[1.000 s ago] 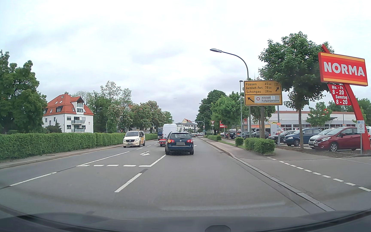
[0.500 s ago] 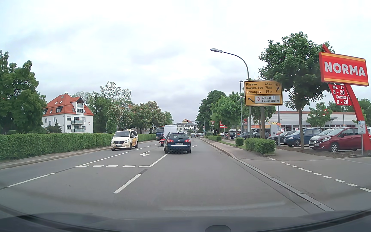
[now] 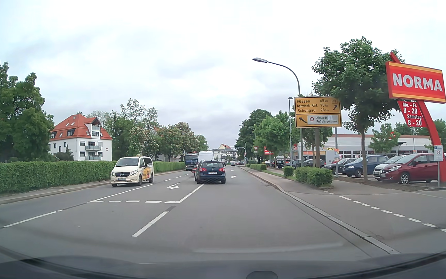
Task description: Follow the waypoints while adhering to traffic rules and regulations
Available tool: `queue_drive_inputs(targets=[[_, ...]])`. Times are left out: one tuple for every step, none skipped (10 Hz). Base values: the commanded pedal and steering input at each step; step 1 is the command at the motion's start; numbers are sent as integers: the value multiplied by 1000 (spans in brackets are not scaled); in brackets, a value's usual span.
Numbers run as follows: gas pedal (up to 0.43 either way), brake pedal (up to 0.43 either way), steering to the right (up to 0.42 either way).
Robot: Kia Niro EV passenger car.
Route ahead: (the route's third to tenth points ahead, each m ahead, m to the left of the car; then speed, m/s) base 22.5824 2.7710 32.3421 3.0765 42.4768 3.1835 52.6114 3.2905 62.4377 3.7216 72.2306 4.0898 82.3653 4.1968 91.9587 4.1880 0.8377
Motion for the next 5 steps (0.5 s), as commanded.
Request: queue_drive_inputs(targets=[[138, 0, -11], [138, 0, -11], [138, 0, -11], [157, 0, -11], [197, 0, -11]])
